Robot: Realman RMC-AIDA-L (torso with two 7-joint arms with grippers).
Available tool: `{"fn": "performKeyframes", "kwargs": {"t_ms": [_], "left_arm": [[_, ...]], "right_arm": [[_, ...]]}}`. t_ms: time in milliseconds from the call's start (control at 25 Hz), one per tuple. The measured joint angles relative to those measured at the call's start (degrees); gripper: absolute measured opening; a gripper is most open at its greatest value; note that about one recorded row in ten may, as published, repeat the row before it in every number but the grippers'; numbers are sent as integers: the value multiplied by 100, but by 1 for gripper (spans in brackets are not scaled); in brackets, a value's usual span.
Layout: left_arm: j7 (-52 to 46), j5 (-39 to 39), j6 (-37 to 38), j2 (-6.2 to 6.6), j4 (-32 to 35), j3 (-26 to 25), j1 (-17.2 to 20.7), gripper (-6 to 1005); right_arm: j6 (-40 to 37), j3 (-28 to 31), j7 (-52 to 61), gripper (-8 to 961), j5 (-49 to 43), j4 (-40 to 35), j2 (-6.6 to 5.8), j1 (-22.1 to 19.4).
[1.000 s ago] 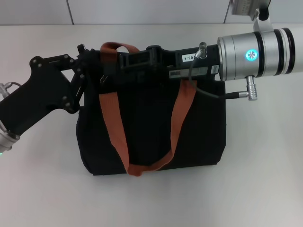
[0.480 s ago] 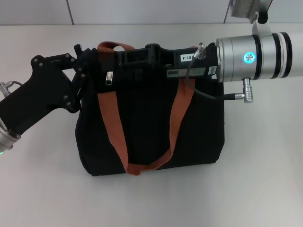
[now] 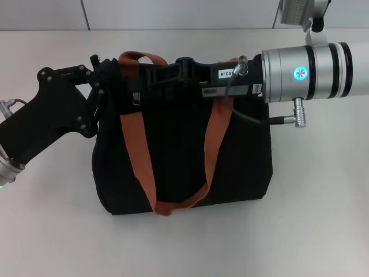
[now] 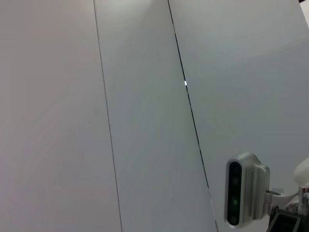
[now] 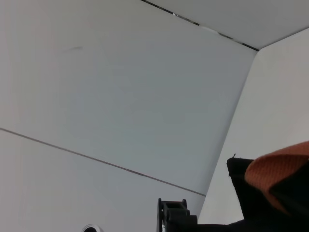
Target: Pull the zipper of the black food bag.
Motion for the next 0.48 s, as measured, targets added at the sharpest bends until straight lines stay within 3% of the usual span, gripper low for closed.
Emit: {"fn": "performKeyframes", "kwargs": {"t_ms": [480], "left_arm": [[-9, -6, 15, 0, 0, 0, -5, 21]], "right_arm": [[102, -33, -152, 278, 4, 43, 0, 29]]}}
